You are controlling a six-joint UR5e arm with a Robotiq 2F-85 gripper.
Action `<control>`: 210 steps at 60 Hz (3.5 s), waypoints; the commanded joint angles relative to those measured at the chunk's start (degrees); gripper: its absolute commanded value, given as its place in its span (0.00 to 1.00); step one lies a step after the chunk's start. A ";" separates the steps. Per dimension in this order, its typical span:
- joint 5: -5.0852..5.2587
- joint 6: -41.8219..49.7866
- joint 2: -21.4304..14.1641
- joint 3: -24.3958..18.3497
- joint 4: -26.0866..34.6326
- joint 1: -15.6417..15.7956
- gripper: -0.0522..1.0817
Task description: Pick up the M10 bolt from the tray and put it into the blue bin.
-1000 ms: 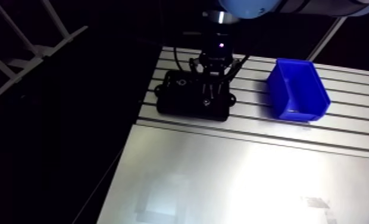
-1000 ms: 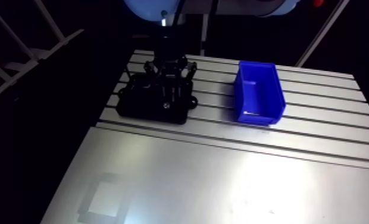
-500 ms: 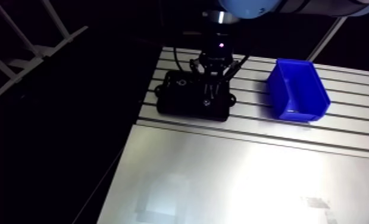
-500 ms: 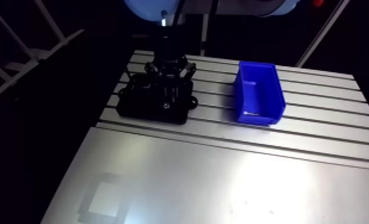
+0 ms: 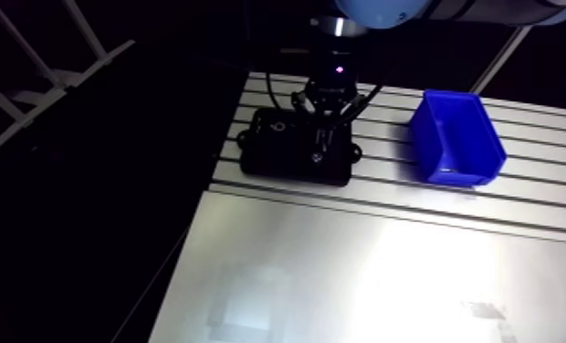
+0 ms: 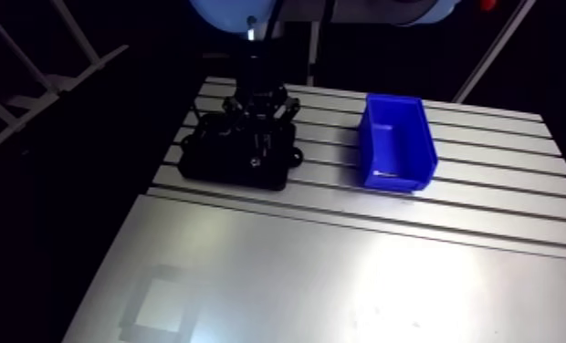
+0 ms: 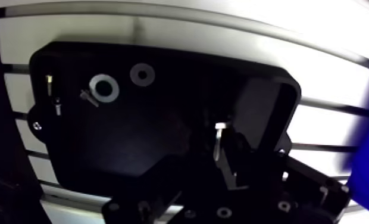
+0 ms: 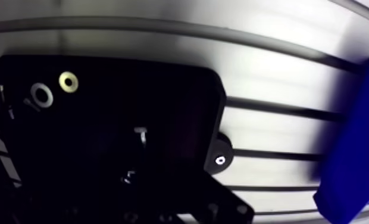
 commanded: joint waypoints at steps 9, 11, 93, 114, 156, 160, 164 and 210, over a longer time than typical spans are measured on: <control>0.08 0.00 0.00 0.04 0.00 0.00 0.72; 0.08 0.00 0.00 0.04 0.00 -0.01 0.72; 0.08 -0.27 -6.08 -3.95 7.92 0.34 0.96; 0.79 -4.56 -10.63 -7.78 14.09 0.09 0.99; -0.33 -53.13 -13.63 -15.50 24.68 -9.68 0.98; -0.69 -57.71 -13.70 -15.68 25.28 -10.58 0.98; -1.69 -65.15 -14.21 -15.45 25.23 -11.81 0.98; -8.19 -94.46 -14.48 -5.69 12.11 -17.73 0.99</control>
